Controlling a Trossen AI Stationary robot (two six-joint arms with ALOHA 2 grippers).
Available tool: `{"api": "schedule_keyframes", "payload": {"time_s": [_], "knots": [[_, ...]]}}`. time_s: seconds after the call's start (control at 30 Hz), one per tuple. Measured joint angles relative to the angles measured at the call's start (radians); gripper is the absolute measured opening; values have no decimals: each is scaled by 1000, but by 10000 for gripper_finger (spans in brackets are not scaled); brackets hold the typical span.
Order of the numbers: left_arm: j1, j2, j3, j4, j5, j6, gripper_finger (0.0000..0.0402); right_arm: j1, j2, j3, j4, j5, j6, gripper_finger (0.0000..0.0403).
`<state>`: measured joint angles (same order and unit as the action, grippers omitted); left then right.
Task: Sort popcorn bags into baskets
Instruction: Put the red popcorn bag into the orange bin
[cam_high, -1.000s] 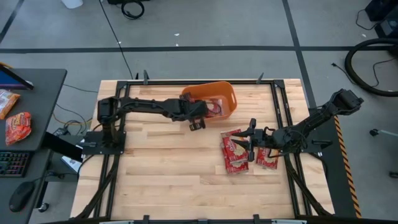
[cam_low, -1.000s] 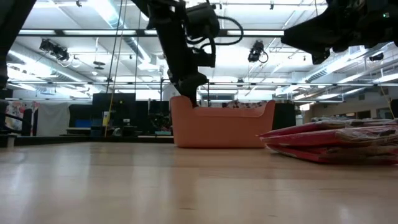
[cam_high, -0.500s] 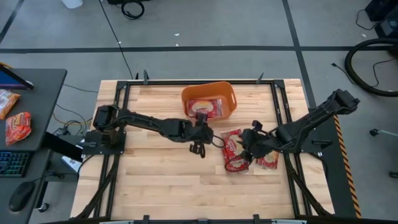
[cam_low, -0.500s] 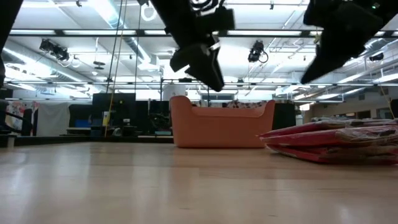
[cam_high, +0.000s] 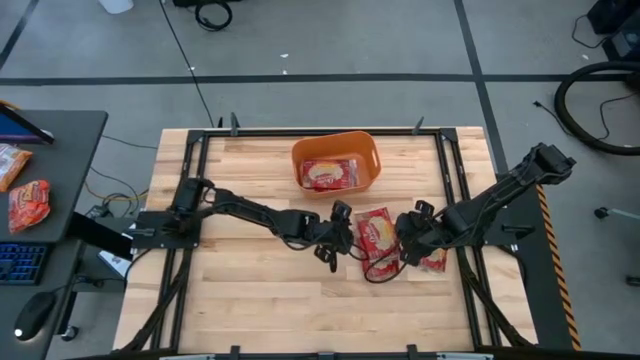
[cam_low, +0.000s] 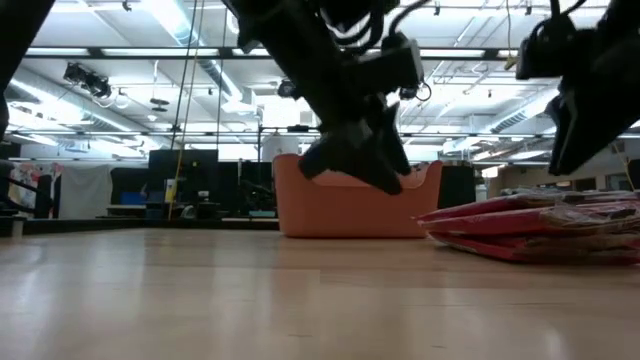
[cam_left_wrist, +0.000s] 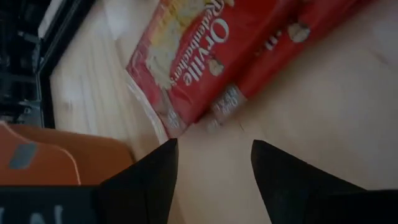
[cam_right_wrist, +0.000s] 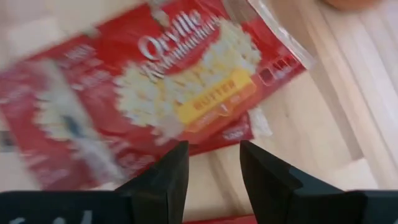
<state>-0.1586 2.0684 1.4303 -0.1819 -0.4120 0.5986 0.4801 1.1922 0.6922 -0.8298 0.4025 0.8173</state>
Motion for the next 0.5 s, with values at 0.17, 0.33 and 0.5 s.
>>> {"api": "schedule_keyframes", "payload": {"time_s": [0.17,0.33,0.5], "knots": [[-8,39,-1,61,-37,51,208,-12,50,-29,20,31,3,150],[-18,52,0,63,-86,94,208,-33,149,-34,134,49,-69,150],[-38,52,0,22,-130,98,208,-62,253,-23,348,2,-239,150]]}}
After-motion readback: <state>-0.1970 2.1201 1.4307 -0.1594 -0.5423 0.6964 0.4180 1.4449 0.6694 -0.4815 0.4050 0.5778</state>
